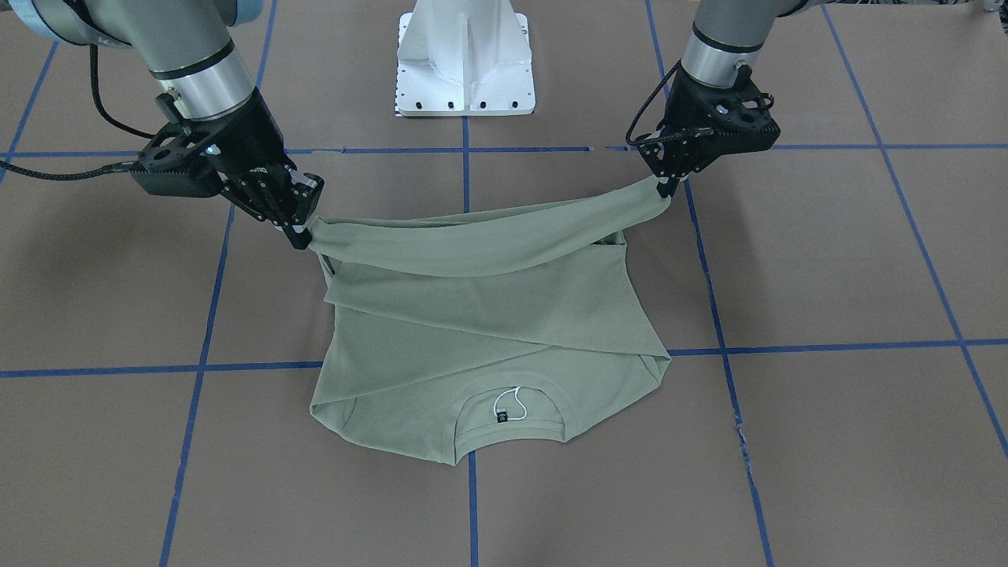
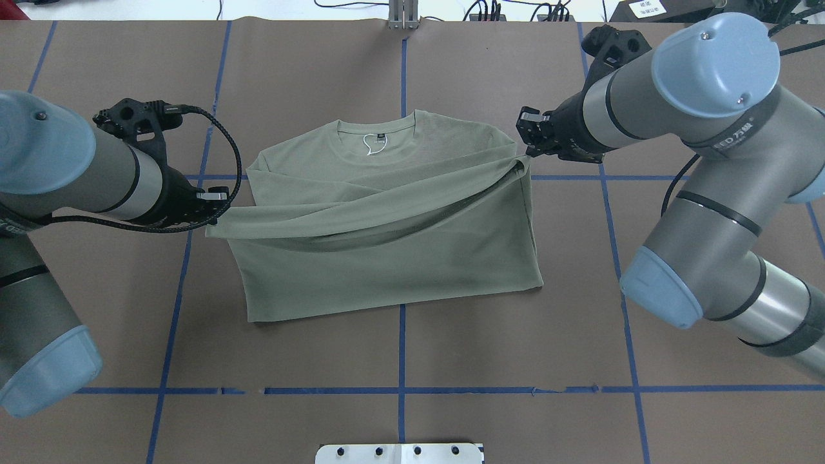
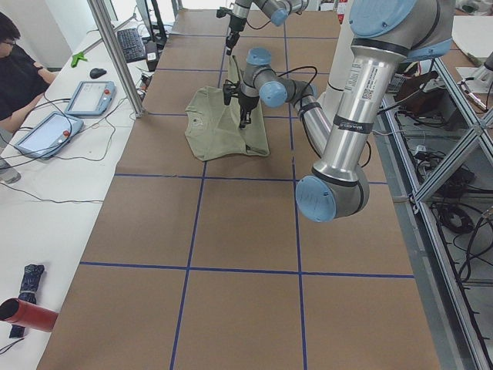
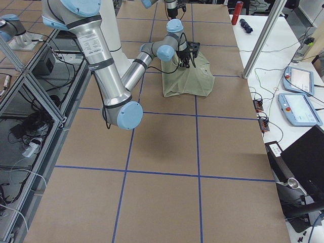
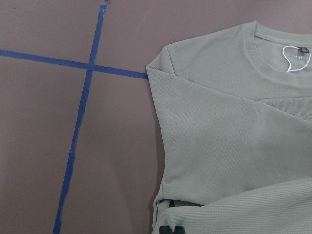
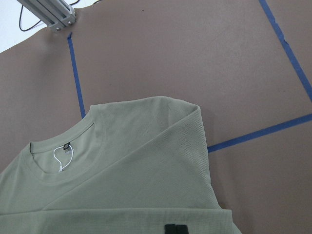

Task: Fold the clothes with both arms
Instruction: 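Lay the hem down near the collar with both grippers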

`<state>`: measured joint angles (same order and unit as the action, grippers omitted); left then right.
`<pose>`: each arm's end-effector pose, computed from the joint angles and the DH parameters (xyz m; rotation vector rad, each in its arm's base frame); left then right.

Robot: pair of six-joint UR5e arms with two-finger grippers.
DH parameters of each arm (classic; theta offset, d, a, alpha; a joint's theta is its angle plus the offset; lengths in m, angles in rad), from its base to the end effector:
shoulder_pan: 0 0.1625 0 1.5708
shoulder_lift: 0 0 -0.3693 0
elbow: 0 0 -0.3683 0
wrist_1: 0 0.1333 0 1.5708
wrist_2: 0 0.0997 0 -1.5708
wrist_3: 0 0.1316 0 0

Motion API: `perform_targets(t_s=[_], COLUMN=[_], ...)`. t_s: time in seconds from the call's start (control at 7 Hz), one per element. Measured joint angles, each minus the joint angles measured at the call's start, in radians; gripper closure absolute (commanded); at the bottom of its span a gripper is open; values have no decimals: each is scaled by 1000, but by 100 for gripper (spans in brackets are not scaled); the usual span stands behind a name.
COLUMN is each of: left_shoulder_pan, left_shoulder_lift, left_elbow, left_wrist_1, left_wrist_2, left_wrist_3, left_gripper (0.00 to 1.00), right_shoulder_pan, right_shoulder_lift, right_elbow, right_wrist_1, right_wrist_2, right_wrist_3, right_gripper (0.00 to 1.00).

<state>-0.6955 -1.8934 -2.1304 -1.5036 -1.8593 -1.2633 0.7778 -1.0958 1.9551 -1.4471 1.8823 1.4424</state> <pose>0.3311 -0.4012 0.2423 0.1506 0.8423 -0.2466 -0.3401 -0.4654 0.1985 0.1710 -1.0095 0.4393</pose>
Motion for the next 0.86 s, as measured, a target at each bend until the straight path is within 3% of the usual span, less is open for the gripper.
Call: perform_targets(t_s=[0.43, 0.86], left_shoulder_pan=[-44, -90], left_shoulder_lift=[-47, -70], left_elbow=[132, 325], left_wrist_1=[-77, -263], left_wrist_2=[0, 0], left_wrist_3=[8, 7], left_gripper=[100, 100], right_shoulder_pan=[25, 34], right_shoulder_lift=[43, 149], right_elbow=[-181, -378], right_wrist_1=[152, 192], right_wrist_2=[-1, 0], right_wrist_3=[-3, -4], right_gripper=[100, 100])
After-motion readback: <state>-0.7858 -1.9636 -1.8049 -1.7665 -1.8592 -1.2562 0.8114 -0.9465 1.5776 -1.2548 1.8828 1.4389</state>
